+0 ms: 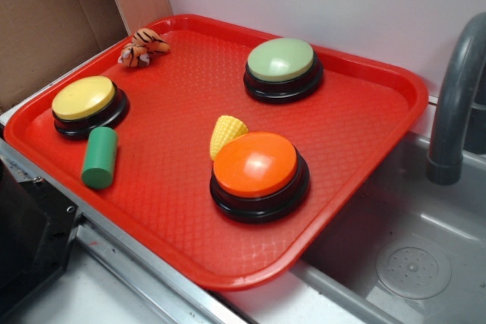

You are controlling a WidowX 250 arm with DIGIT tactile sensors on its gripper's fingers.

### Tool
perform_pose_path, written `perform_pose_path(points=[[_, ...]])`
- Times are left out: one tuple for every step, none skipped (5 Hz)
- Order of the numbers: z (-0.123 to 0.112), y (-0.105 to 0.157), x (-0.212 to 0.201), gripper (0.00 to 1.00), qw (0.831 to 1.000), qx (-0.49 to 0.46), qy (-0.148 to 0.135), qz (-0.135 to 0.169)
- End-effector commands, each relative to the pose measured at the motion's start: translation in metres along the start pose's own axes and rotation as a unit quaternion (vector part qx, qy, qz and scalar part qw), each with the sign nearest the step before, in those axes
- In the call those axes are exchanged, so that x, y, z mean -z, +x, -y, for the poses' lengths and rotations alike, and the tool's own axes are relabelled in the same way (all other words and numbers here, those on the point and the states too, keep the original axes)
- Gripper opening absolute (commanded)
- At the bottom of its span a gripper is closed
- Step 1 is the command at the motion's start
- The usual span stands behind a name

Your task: Push the yellow button.

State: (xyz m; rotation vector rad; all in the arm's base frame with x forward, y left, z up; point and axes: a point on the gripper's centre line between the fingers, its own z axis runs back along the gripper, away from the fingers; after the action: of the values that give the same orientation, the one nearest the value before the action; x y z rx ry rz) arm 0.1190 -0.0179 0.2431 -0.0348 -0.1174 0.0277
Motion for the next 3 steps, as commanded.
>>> perform_pose_path(points=[[0.0, 0.0, 0.0, 1.0, 1.0, 0.0, 0.0, 0.0], [-0.051, 0.025, 0.051, 1.0, 0.995, -0.061, -0.05, -0.067], [-0.096, 0.046, 0.089, 1.0, 0.99, -0.083, -0.06, -0.1]])
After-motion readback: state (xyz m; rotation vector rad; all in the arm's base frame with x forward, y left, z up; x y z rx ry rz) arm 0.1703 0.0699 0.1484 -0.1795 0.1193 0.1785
